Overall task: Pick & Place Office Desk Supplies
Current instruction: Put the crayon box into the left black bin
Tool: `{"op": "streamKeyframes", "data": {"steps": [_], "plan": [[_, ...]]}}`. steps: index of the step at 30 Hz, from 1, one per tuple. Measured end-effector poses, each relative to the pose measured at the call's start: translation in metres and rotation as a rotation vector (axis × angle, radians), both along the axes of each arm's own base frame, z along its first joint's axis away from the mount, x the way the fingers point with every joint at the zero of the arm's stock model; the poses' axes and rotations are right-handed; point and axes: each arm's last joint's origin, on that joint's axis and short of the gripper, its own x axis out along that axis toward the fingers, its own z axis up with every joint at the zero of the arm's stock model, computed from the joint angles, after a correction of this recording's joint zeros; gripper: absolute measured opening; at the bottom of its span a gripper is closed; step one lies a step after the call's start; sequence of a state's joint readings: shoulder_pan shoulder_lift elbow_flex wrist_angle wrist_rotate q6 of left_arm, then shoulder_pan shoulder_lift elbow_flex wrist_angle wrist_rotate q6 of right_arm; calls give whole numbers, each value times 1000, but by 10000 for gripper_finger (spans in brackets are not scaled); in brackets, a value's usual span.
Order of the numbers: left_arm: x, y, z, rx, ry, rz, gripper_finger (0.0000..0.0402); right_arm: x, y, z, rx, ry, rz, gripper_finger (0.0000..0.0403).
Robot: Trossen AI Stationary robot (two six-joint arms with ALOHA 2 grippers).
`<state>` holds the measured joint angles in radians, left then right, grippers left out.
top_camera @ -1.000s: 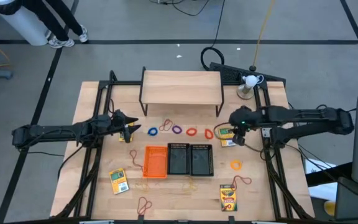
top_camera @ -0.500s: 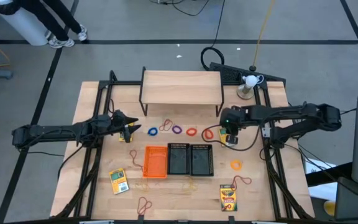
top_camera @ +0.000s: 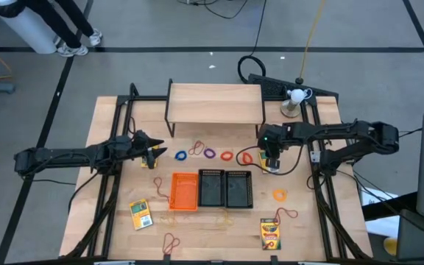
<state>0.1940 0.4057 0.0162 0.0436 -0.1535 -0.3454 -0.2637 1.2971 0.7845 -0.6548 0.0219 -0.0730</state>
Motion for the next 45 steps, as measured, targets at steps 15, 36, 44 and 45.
{"op": "streamKeyframes", "data": {"steps": [15,36,44,45], "plan": [[0,0,-1,-3,8,-6,207,-1,-7,-5,-9,20,-7,109],[0,0,-1,-4,9,-6,207,-13,-3,-34,-3,18,-13,109],[0,0,-1,-4,9,-6,207,-8,-4,-32,-21,-34,-14,48],[0,0,-1,-4,9,-6,207,-8,-4,-32,-22,-37,-13,32]]}}
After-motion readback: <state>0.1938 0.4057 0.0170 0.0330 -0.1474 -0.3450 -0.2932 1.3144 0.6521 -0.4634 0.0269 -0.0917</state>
